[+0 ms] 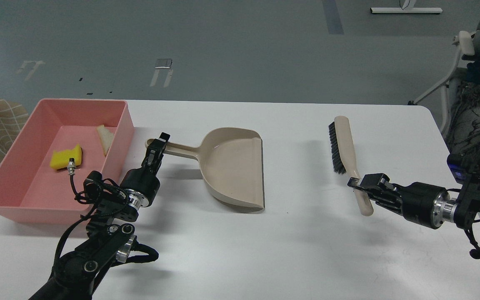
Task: Sweep and dump garbage into bin
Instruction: 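Release the dustpan handle and lower the brush with the right gripper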
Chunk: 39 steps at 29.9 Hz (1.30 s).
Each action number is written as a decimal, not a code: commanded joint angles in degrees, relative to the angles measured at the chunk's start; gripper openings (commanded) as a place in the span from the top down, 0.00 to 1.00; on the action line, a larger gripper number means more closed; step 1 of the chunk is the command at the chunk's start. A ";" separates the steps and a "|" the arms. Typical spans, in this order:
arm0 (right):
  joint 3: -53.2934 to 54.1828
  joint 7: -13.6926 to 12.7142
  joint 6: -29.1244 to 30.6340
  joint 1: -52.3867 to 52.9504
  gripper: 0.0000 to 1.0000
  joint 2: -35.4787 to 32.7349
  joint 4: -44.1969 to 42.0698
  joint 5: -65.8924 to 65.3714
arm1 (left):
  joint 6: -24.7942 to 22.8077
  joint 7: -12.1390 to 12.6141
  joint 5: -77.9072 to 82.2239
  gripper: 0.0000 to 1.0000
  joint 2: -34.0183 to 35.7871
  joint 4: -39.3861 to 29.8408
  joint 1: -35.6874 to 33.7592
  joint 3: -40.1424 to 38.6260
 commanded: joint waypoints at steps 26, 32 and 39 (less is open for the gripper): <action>-0.16 -0.61 0.00 -2.09 1.00 0.74 -0.52 -0.09 | -2.56 -0.71 -0.70 0.02 7.10 -9.93 6.80 6.34; -0.25 -2.27 -0.17 -2.09 0.68 0.74 -0.60 -0.09 | -6.16 -1.07 -0.96 0.02 10.53 -16.16 10.66 5.47; -0.16 -4.65 -0.53 -2.18 0.24 0.22 -0.96 0.00 | -8.72 -1.15 -0.96 0.02 12.91 -20.30 13.22 4.76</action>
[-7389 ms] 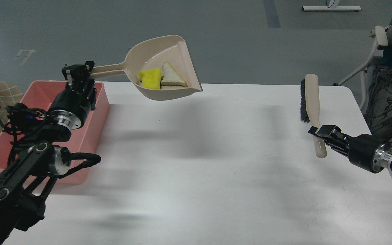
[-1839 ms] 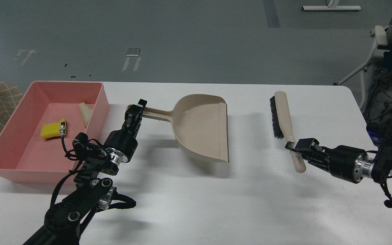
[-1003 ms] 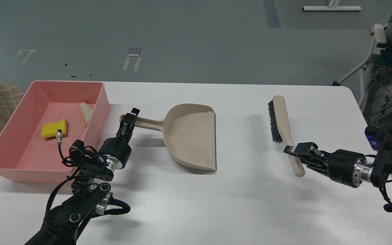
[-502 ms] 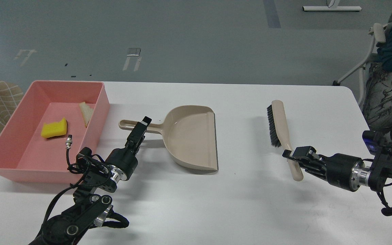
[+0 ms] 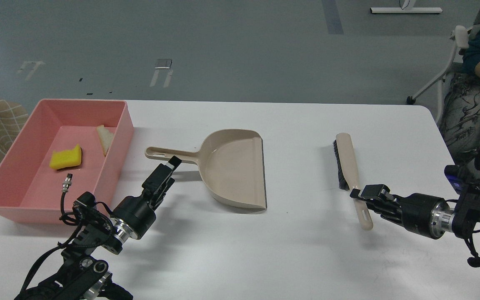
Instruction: Sweep and dump garbage into bin
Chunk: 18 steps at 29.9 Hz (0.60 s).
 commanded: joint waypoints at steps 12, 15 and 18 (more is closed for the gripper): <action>5.70 0.39 0.58 -0.33 0.01 -7.34 0.57 0.45 | -10.82 0.85 -6.76 0.02 10.01 -15.88 3.45 -8.62; 9.04 1.79 1.02 -0.33 0.01 -9.01 0.05 2.38 | -16.17 0.85 -9.14 0.02 11.68 -17.56 3.10 -13.01; 14.91 5.56 1.11 -0.25 0.01 -9.89 -2.66 3.09 | -21.71 2.25 -14.48 0.02 11.68 -17.30 0.30 -21.77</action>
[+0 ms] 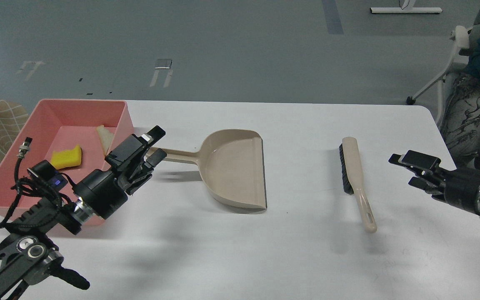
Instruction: Sweep and dump garbage into bin
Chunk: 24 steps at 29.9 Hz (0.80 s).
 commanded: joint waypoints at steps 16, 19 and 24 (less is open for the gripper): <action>24.05 17.44 4.71 17.41 0.01 21.25 -37.95 0.60 | -7.68 6.97 -12.48 0.02 -5.94 34.26 -41.86 -6.69; 24.31 17.97 4.54 20.31 0.01 26.00 -42.88 0.77 | -6.97 6.62 -12.65 0.02 -9.11 42.08 -47.14 -4.66; 27.56 18.06 4.62 22.16 0.01 34.43 -49.82 6.11 | -7.76 6.27 -14.23 0.02 -17.45 54.81 -53.65 -4.30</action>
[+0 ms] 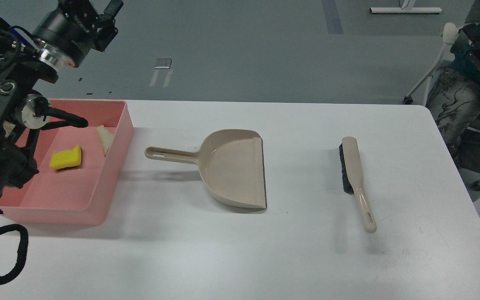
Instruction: Sweep and dump garbage into bin
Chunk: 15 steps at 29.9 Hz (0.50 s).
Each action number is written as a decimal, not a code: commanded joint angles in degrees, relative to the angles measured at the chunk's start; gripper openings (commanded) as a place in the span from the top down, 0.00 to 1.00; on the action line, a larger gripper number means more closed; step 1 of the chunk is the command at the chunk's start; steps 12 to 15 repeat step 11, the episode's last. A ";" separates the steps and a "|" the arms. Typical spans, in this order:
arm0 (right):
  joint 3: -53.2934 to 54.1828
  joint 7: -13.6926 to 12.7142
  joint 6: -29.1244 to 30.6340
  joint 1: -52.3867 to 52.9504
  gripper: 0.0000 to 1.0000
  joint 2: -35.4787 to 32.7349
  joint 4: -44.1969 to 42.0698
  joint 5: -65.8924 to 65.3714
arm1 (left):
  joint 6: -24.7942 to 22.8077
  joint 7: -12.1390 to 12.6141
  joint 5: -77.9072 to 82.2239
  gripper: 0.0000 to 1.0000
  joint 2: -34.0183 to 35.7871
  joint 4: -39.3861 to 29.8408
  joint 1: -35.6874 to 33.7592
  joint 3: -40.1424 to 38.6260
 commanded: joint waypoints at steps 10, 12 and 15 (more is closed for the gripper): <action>2.29 -0.03 -0.59 2.50 0.01 9.74 -6.45 11.46 | -0.08 -6.83 -13.63 0.02 -15.31 18.74 -6.01 0.08; 2.38 0.05 -0.42 2.50 0.01 9.83 -6.27 11.46 | 0.00 -6.83 -15.13 0.02 -15.92 18.74 -6.01 0.08; 2.38 0.05 -0.42 2.50 0.01 9.83 -6.27 11.46 | 0.00 -6.83 -15.13 0.02 -15.92 18.74 -6.01 0.08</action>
